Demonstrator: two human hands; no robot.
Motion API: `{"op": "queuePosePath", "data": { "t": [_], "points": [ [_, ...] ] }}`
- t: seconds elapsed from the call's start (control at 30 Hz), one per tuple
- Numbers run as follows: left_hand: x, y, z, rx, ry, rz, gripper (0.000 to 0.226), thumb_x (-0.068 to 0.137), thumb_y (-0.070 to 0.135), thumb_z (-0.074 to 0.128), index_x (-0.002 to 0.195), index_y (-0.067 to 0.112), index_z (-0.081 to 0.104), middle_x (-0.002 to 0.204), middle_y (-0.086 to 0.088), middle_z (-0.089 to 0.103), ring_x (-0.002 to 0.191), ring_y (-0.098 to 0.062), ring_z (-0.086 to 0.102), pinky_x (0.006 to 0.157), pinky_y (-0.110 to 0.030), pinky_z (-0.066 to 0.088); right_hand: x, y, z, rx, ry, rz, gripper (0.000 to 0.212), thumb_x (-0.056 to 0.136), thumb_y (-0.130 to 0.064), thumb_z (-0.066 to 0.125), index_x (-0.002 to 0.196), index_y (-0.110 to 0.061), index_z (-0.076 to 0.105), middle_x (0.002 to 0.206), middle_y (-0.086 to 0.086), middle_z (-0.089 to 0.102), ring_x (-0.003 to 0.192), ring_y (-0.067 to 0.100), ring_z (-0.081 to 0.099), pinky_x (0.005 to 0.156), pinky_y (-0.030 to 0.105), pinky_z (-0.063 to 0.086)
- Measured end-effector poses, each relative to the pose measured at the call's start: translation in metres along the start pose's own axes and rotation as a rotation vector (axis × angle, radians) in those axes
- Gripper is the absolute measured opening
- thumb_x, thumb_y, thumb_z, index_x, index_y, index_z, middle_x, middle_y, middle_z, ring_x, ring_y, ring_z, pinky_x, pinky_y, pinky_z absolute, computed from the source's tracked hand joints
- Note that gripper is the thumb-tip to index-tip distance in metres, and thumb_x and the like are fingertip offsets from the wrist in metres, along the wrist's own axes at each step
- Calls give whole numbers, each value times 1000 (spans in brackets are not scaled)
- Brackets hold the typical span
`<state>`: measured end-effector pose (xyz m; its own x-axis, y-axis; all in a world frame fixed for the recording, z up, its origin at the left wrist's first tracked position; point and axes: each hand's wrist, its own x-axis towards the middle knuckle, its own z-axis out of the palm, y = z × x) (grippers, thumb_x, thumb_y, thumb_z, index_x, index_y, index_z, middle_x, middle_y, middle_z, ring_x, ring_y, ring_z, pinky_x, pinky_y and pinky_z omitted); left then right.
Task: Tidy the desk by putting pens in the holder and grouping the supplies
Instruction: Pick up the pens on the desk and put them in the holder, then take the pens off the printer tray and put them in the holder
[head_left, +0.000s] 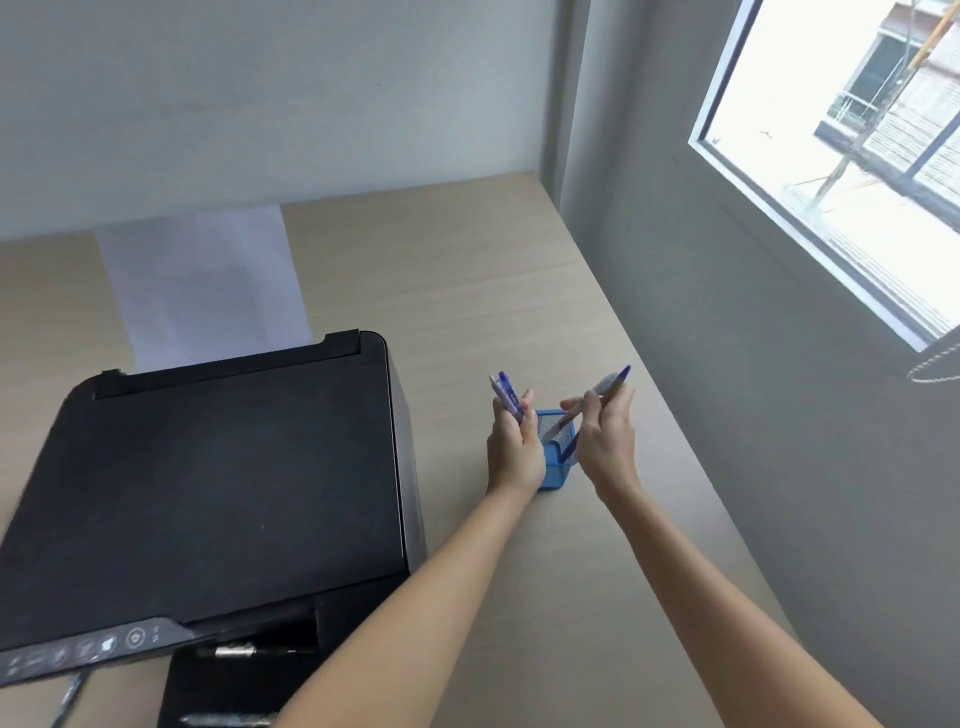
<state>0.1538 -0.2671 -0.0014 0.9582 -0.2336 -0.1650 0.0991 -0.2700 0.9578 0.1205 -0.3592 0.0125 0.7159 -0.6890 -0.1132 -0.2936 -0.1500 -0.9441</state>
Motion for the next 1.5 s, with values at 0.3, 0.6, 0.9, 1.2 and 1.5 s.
{"op": "queuePosePath", "data": {
  "t": [0.3,0.6,0.9,1.2,1.5],
  "points": [
    [17,-29,5,103,-81,-31,17,96,8,44,111,0,48,129,-10,57,114,-22,55,91,-26,40,19,28,11,-43,8,39,9,93,-18,41,91,-10,42,96,4,73,86,22,65,81,46,51],
    [-16,-13,-16,140,-9,44,32,91,5,49,122,7,44,127,-3,51,106,-13,50,93,-22,39,26,20,19,198,153,171,13,98,-26,32,101,-14,38,115,10,64,107,22,60,90,40,47],
    [-129,-2,-90,52,-226,143,28,91,15,57,118,20,49,119,18,54,108,17,49,91,1,37,-16,15,10,11,87,107,35,96,-30,39,126,-13,33,138,18,49,119,34,53,95,37,38],
    [-253,-113,-239,435,3,-22,9,89,18,57,83,24,62,82,9,64,77,-5,58,71,-20,46,-182,33,6,-170,-150,-285,14,93,-25,50,108,-26,52,95,3,66,79,20,63,67,19,44],
    [-254,-184,-312,871,3,-12,19,76,5,71,89,16,63,97,-1,55,93,-19,51,80,-31,46,-283,56,87,-462,-797,-639,10,94,-24,47,87,-26,52,74,-9,55,61,8,50,57,24,43]
  ]
}}
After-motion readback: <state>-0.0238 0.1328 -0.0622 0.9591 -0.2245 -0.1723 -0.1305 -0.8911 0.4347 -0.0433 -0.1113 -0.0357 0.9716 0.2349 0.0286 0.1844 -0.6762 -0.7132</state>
